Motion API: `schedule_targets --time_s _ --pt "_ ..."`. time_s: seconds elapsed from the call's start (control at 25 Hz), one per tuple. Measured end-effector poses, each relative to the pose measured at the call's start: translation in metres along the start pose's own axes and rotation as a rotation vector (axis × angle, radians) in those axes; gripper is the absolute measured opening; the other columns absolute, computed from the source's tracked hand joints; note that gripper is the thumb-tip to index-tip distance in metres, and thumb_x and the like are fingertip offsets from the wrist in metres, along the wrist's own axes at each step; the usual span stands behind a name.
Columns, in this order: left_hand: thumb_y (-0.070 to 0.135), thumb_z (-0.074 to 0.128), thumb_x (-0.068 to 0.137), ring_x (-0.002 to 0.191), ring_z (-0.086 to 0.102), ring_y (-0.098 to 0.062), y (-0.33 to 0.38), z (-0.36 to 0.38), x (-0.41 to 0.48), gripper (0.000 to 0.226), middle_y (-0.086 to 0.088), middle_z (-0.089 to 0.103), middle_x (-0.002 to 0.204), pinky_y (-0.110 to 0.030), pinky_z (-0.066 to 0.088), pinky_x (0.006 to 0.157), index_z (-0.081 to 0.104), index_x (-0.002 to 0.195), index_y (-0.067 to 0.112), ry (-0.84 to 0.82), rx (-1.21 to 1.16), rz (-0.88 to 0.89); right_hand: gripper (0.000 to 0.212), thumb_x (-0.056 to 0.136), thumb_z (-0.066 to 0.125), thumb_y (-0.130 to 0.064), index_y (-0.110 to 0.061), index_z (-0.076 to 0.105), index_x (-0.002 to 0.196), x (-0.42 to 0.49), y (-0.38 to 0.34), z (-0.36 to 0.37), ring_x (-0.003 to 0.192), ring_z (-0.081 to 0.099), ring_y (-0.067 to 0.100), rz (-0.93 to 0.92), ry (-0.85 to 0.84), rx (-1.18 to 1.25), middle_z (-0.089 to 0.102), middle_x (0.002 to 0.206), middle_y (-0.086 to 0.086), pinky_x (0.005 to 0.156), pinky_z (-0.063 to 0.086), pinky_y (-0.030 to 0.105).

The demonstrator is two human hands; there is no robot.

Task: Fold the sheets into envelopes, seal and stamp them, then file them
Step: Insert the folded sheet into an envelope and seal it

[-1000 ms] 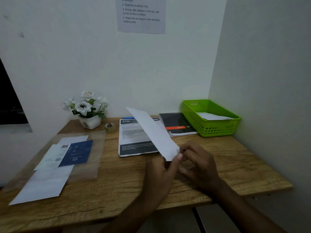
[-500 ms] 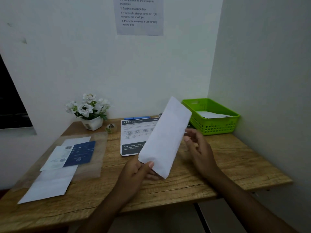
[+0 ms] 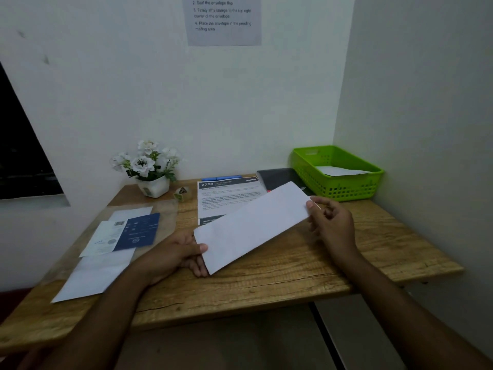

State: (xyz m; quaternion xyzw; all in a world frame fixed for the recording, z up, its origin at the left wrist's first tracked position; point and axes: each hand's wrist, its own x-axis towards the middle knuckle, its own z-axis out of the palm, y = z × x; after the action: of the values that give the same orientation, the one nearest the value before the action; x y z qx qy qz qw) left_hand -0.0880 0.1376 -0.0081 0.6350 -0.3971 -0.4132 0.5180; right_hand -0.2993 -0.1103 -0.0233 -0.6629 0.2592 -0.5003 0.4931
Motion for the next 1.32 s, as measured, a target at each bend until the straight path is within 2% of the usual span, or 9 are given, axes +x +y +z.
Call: schedule_targets --time_s 0.12,0.24,0.32,0.4,0.52,0.8,0.92,1.2,1.32 --pt "0.009 0.051 0.093 0.053 0.065 -0.022 -0.001 -0.005 0.004 0.025 -0.02 0.069 0.072 -0.024 0.053 0.046 0.054 0.117 0.005 0.067 -0.001 0.0 0.009 0.089 0.067 -0.013 -0.015 0.059 0.092 -0.002 -0.002 -0.003 0.048 0.056 0.013 0.046 0.02 -0.001 0.059 0.063 0.005 0.048 0.045 0.026" --pt "0.004 0.052 0.093 0.047 0.062 -0.018 -0.003 0.002 0.006 0.025 -0.017 0.069 0.067 -0.021 0.05 0.042 0.059 0.117 0.01 0.21 0.128 0.063 0.019 0.085 0.065 -0.008 -0.022 0.054 0.094 -0.007 0.001 -0.008 0.056 0.053 0.017 0.06 0.009 -0.139 0.056 0.065 0.002 0.055 0.043 0.031" --pt "0.002 0.056 0.09 0.044 0.06 -0.015 -0.006 0.007 0.004 0.031 -0.017 0.069 0.066 -0.021 0.049 0.041 0.059 0.12 0.009 0.301 0.206 0.102 0.02 0.08 0.066 -0.018 -0.027 0.057 0.096 -0.008 0.002 -0.014 0.063 0.057 0.018 0.096 -0.016 -0.377 0.06 0.069 -0.001 0.058 0.042 0.032" --pt "0.0 0.059 0.088 0.042 0.058 -0.013 -0.009 0.01 0.004 0.039 -0.015 0.067 0.06 -0.02 0.047 0.04 0.055 0.126 0.008 0.376 0.276 0.111 0.018 0.077 0.066 -0.03 -0.034 0.058 0.092 -0.009 0.0 -0.021 0.067 0.058 0.013 0.13 -0.081 -0.665 0.061 0.07 -0.007 0.055 0.036 0.028" --pt "0.001 0.059 0.088 0.039 0.055 -0.009 -0.01 0.014 0.006 0.044 -0.004 0.063 0.051 -0.018 0.045 0.04 0.052 0.13 0.01 0.436 0.372 0.124 0.012 0.077 0.067 -0.036 -0.037 0.061 0.088 -0.008 -0.004 -0.028 0.067 0.055 0.005 0.13 -0.19 -0.838 0.06 0.069 -0.012 0.053 0.031 0.025" --pt "0.003 0.064 0.085 0.038 0.055 -0.005 -0.01 0.018 0.007 0.045 -0.001 0.06 0.057 -0.016 0.045 0.04 0.054 0.128 0.013 0.488 0.439 0.125 0.007 0.082 0.069 -0.037 -0.033 0.067 0.088 -0.01 -0.005 -0.028 0.067 0.054 0.006 0.074 -0.249 -0.853 0.059 0.069 -0.013 0.055 0.033 0.026" --pt "0.007 0.067 0.084 0.039 0.055 -0.004 -0.01 0.02 0.005 0.042 0.002 0.061 0.061 -0.016 0.046 0.041 0.057 0.124 0.016 0.485 0.45 0.131 0.007 0.082 0.07 -0.034 -0.033 0.067 0.088 -0.013 -0.006 -0.031 0.059 0.051 0.007 0.065 -0.263 -0.806 0.058 0.063 -0.011 0.053 0.031 0.025" --pt "0.016 0.073 0.08 0.045 0.056 -0.003 -0.013 0.023 0.002 0.024 0.002 0.062 0.07 -0.015 0.047 0.05 0.065 0.101 0.021 0.573 0.585 0.166 0.008 0.077 0.072 -0.037 -0.036 0.068 0.084 -0.023 -0.01 -0.039 0.053 0.049 0.008 0.058 -0.316 -0.818 0.057 0.057 -0.008 0.052 0.032 0.024" --pt "0.015 0.073 0.079 0.058 0.055 -0.005 -0.015 0.026 0.002 0.011 0.003 0.062 0.07 -0.016 0.041 0.056 0.069 0.089 0.019 0.639 0.703 0.204 0.008 0.076 0.073 -0.041 -0.037 0.068 0.081 -0.026 -0.012 -0.04 0.058 0.05 0.004 0.054 -0.324 -0.826 0.058 0.063 -0.014 0.053 0.032 0.024"
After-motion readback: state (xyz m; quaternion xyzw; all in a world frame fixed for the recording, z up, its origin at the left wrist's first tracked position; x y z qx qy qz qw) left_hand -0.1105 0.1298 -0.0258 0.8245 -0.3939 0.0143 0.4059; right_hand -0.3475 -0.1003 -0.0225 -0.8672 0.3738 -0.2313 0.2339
